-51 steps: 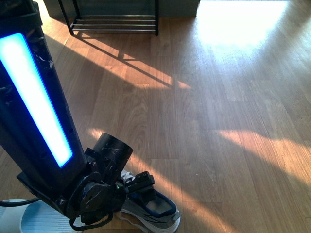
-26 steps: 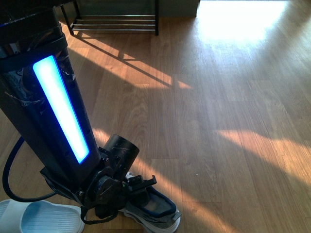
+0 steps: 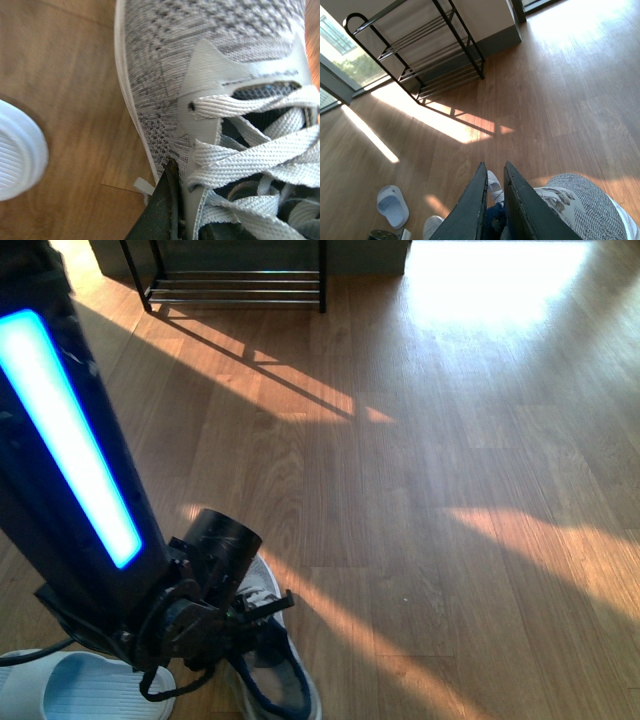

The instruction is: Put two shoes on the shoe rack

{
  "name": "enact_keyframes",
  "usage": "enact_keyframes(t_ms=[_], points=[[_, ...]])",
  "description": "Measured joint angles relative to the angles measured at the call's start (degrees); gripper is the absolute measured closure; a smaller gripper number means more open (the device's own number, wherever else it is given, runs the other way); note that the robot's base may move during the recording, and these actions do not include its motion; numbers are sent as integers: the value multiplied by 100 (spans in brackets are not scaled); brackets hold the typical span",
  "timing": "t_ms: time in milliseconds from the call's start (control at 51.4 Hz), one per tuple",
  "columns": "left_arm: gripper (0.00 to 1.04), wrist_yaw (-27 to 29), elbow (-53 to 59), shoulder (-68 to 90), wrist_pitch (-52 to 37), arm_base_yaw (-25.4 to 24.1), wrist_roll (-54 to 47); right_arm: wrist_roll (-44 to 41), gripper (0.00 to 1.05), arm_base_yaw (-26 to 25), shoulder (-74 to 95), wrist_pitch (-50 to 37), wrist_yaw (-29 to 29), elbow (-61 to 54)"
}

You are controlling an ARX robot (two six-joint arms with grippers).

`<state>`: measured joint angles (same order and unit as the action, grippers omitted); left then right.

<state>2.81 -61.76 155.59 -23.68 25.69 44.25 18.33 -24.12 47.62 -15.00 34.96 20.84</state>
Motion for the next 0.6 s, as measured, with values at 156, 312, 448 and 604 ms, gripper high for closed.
enact_keyframes(t_ms=[156,312,448,604], points=[[103,557,651,-850,-420,-234,-501,0,95,0,0,0,0,0],[103,949,1447,-1987,-852,-448,-866,0,95,0,0,0,0,0],[103,1314,2205,-3038,-1008,-474,-1054,0,95,0,0,0,0,0],[103,1764,3106,-4424,-927,-474,-1147,0,95,0,0,0,-2,0]])
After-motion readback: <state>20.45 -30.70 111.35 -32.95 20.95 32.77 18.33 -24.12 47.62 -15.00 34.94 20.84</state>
